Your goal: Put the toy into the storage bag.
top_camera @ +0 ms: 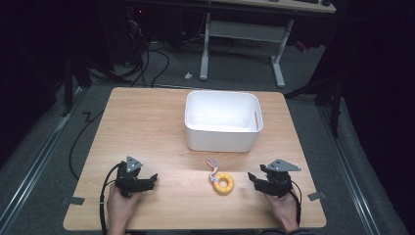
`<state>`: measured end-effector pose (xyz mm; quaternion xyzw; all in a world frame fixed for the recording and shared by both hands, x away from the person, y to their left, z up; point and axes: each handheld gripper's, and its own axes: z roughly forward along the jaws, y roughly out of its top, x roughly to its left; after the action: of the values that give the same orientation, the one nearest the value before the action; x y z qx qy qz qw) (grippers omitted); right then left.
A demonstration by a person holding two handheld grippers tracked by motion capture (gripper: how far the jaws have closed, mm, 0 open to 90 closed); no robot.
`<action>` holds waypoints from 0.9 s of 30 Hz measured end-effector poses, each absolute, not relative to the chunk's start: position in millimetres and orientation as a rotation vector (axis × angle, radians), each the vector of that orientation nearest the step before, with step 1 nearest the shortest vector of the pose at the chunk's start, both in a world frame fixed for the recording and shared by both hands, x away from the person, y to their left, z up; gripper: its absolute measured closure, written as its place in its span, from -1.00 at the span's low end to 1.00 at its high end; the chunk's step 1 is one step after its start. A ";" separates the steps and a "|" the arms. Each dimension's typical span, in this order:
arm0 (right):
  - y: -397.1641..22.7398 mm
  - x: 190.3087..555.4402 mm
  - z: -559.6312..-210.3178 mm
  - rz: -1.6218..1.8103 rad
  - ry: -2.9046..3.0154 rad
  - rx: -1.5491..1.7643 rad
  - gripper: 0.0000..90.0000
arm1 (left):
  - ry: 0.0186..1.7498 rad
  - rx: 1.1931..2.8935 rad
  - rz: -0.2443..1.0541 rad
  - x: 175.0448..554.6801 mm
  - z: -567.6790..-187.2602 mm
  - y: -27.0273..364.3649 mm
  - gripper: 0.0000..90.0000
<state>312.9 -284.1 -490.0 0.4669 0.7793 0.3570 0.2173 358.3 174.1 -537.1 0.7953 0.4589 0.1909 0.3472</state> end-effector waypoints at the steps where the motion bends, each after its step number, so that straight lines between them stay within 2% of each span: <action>1: -282.2 313.2 -489.1 0.991 2.168 1.284 -0.08 | 1.190 2.063 0.495 358.3 -537.1 174.1 -0.68; 16: -243.5 322.0 -478.9 0.952 2.339 1.163 0.00 | 1.190 2.062 0.497 358.6 -537.2 174.1 -0.68; 27: -219.9 334.5 -487.3 0.881 2.449 1.134 0.09 | 1.190 2.063 0.495 358.6 -537.1 174.1 -0.68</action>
<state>334.5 -219.9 -487.3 0.3949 0.8528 0.3068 0.1508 358.6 174.1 -537.1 0.7953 0.4587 0.1909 0.3473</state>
